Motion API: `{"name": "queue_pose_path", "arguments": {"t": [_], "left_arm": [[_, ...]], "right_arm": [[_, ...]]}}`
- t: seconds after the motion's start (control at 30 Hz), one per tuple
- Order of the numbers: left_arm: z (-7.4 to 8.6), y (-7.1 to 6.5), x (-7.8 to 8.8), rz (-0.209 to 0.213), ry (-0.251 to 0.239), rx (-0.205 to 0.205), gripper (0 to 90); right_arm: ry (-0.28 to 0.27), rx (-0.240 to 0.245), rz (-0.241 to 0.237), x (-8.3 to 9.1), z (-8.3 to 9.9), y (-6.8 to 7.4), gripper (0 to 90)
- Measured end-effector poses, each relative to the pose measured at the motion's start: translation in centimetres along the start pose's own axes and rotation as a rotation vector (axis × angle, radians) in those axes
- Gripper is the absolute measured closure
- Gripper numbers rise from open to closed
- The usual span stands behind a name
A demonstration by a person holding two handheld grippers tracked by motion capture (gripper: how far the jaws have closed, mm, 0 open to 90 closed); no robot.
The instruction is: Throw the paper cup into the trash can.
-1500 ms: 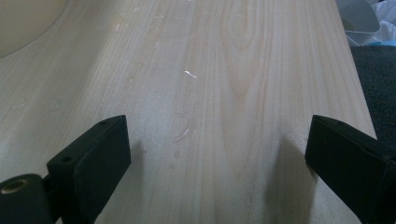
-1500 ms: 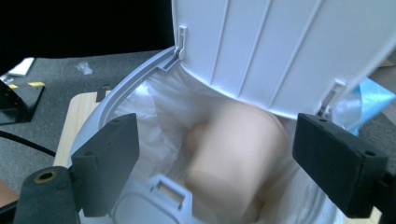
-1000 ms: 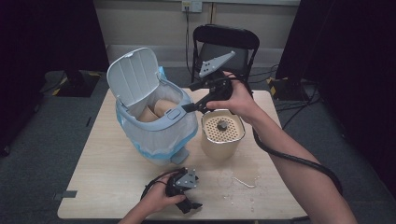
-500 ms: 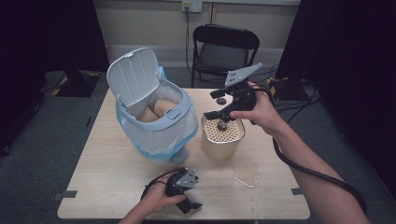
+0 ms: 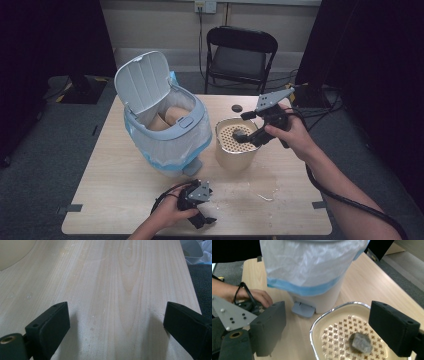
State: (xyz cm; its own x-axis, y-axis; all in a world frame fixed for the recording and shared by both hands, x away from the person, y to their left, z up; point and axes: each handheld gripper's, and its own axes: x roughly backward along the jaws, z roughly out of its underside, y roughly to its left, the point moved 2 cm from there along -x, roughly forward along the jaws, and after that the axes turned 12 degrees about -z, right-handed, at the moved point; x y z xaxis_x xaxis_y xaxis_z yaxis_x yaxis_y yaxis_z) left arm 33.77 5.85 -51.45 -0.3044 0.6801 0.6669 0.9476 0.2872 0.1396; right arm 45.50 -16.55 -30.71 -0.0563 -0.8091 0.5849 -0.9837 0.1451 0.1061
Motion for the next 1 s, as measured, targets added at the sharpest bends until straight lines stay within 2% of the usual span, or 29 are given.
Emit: {"name": "queue_pose_path", "arguments": {"t": [0.5, 0.53, 0.7, 0.87, 1.0], "left_arm": [[0.0, 0.1, 0.0, 0.000, 0.003, -0.011, 6.1], [0.0, 0.0, 0.0, 0.011, 0.004, -0.002, 6.1], [0.0, 0.0, 0.0, 0.012, 0.004, 0.000, 6.1], [0.0, 0.0, 0.0, 0.013, 0.004, 0.002, 6.1], [0.1, 0.0, 0.0, 0.013, 0.007, 0.001, 6.1]], "right_arm": [[0.027, -0.006, -0.019, -1.8, 5.3, 1.4, 14.2], [0.032, -0.008, -0.017, -1.9, 5.6, 1.4, 14.3], [0.031, -0.016, -0.021, -2.1, 7.0, 1.7, 14.2], [0.056, -0.020, -0.022, -2.5, 8.3, 1.9, 14.3], [0.062, 0.000, 0.007, -2.8, 9.0, 2.2, 13.9]]}}
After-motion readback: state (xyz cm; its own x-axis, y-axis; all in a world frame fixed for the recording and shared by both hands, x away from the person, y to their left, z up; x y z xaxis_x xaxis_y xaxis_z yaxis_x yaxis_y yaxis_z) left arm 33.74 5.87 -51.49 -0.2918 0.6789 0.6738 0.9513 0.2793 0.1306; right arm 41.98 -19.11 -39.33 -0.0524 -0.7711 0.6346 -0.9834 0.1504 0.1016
